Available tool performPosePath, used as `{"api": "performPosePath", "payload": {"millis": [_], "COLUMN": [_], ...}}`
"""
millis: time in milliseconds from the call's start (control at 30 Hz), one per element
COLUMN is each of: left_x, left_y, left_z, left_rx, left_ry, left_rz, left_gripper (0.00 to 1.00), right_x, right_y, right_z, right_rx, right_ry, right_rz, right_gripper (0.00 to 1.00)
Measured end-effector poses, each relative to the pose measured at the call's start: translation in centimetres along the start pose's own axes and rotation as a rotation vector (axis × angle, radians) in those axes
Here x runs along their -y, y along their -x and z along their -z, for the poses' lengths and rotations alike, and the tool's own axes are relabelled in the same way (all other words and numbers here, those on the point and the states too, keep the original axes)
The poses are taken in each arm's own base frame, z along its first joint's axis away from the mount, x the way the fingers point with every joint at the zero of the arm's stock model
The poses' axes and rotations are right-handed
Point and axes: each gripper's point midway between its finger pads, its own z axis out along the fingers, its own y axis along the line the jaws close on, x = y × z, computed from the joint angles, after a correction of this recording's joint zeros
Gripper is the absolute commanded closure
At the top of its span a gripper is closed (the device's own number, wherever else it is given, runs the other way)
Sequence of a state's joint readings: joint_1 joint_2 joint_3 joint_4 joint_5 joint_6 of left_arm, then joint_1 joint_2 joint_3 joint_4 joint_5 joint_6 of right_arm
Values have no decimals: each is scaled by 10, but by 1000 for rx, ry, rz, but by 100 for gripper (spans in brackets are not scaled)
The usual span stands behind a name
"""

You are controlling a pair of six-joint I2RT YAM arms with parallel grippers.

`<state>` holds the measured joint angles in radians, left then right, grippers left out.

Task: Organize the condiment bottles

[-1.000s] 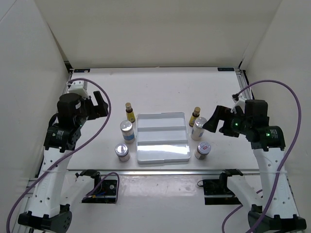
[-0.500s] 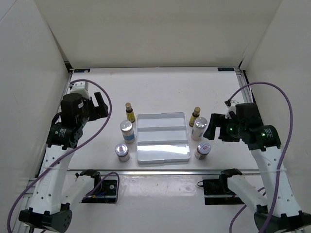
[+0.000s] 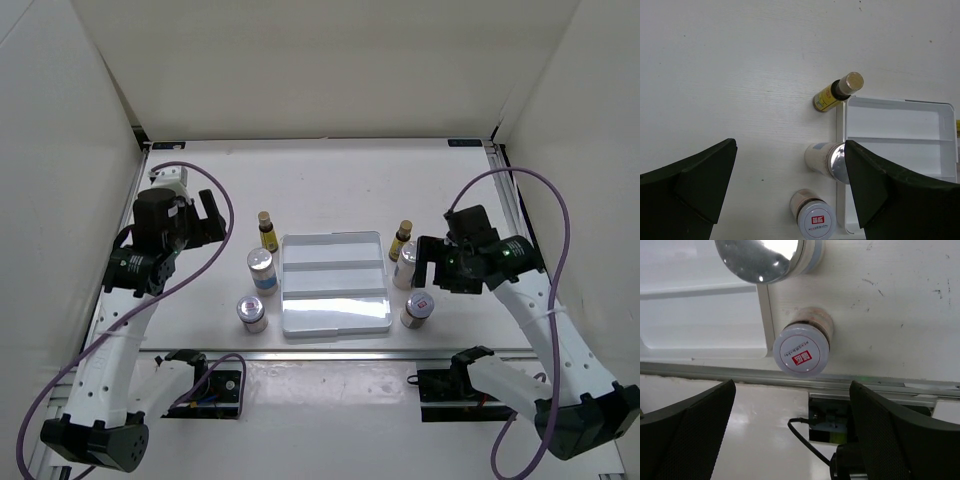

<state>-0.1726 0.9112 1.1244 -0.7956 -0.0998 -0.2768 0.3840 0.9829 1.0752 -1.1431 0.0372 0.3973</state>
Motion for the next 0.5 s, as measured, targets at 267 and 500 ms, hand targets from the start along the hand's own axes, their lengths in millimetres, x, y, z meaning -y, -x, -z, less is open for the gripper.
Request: {"api": "performPosePath", "payload": {"millis": [267,500], "left_x": [1,1], "left_y": [1,2], "left_z": [3,3], "left_rx": [10,10], "left_ry": [-6,-6], "left_rz": [3,3], "left_gripper": [1,1], "right_x": [1,7], "right_y": [-26,-25], "right_z": [-30,-37], "right_rx": [-2,17], "right_ry": [-29,-107], "right_rz": [-135,-190], "right_gripper": [0,0]}}
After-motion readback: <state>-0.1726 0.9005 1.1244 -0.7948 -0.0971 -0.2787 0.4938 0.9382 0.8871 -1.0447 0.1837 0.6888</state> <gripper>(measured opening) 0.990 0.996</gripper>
